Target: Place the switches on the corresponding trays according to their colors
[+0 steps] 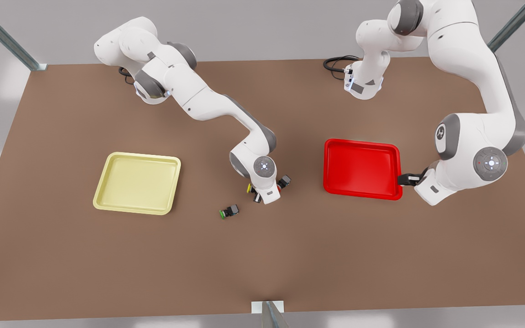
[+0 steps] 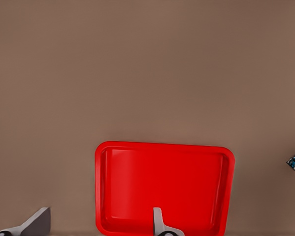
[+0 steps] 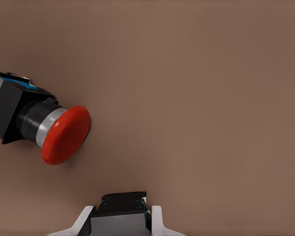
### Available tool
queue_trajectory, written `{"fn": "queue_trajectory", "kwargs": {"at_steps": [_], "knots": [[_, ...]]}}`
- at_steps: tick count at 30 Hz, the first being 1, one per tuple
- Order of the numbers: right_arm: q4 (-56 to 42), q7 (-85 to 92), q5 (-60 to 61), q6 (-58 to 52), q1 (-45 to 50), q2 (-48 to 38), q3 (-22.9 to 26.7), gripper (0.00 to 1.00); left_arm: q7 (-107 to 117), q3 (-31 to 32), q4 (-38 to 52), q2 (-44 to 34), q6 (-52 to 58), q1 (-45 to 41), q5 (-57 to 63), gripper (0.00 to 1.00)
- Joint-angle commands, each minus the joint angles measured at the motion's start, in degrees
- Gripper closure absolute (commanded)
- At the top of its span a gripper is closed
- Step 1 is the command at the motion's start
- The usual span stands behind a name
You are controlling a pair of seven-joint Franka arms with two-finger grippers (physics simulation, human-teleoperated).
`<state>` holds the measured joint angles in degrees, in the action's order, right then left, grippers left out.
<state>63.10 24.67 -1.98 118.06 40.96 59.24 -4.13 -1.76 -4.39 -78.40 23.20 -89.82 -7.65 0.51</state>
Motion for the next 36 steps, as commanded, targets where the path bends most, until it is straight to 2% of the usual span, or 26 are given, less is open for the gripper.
{"fn": "queue_trajectory", "kwargs": {"at_steps": [1, 7, 11, 12, 13, 18, 20, 22, 24, 27, 29, 30, 31, 33, 34, 35, 36], "knots": [[0.00, -0.06, -0.22, -0.02, 0.00, -0.09, 0.00, 0.51, 0.00, 0.00, 0.00, 0.00, 0.00, 0.00, -0.07, 0.00], [2.90, 0.46, -1.10, 0.15, -1.23, -2.99, 0.08, 0.51, 0.00, 0.00, 0.09, -0.18, 0.08, -0.09, -1.83, 0.00], [13.44, 3.19, -1.10, 0.68, -4.66, -11.68, -0.09, 0.51, 18.52, 0.70, -0.17, -0.35, -1.85, -2.72, -7.62, 0.00], [18.01, 3.98, -1.45, 1.03, -6.06, -15.29, -0.18, 0.51, 28.82, 0.70, -0.35, -0.09, -2.11, -5.36, -9.74, 0.00], [22.32, 4.24, -2.86, 1.03, -7.82, -18.81, -0.44, 0.51, 29.18, 0.79, -0.44, -0.09, -2.11, -7.64, -10.97, 0.00], [43.33, 12.85, -3.47, 2.70, -19.77, -35.95, -0.97, 0.51, 3.52, 1.58, -0.26, 4.74, -4.57, -18.80, -9.92, 0.00], [47.90, 20.23, -3.56, 2.96, -26.54, -38.41, -0.97, 0.51, 3.51, 1.84, -0.17, 7.47, -9.41, -22.06, -10.53, 0.00], [52.47, 20.76, -4.35, 5.25, -29.35, -39.73, -0.88, 0.51, 3.16, 1.84, -0.26, 10.37, -16.00, -26.45, -10.27, 0.00], [56.60, 25.95, -5.67, 8.24, -34.10, -40.61, -0.88, 0.51, 3.16, 1.85, -0.35, 11.77, -19.25, -30.49, -10.71, 0.00], [60.99, 27.62, -5.67, 10.43, -35.77, -40.78, -0.88, 0.51, 3.25, 2.02, -1.93, 13.71, -20.57, -34.19, -11.23, 0.00], [62.76, 27.71, -5.76, 13.25, -35.86, -40.61, -0.79, 0.25, 3.25, 2.02, -2.11, 14.59, -20.57, -34.54, -11.15, 0.00], [62.76, 27.71, -5.76, 13.16, -36.21, -40.43, -0.88, 0.17, 3.16, 1.93, -2.11, 14.85, -20.39, -34.54, -10.79, 0.00], [62.76, 27.71, -5.76, 13.07, -36.30, -40.43, -0.80, 0.13, 3.16, 1.76, -2.20, 15.38, -20.48, -34.54, -10.44, 0.00], [62.67, 27.71, -5.76, 12.90, -36.30, -40.52, -0.88, 0.12, 2.11, 1.58, -2.28, 16.08, -21.18, -34.54, -10.35, 0.00], [62.49, 27.71, -5.76, 12.72, -36.30, -40.70, -0.88, 0.12, 0.79, 1.32, -4.12, 15.82, -23.29, -34.54, -10.35, 0.00], [62.14, 28.15, -5.76, 12.54, -36.21, -42.10, -0.88, 0.12, -1.14, 1.32, -9.58, 14.24, -29.44, -34.54, -10.35, 0.00], [58.19, 28.06, -5.76, 7.37, -35.69, -43.86, -0.88, 0.12, -2.46, 1.14, -9.67, 14.32, -29.71, -34.54, -10.27, 0.00]]}}
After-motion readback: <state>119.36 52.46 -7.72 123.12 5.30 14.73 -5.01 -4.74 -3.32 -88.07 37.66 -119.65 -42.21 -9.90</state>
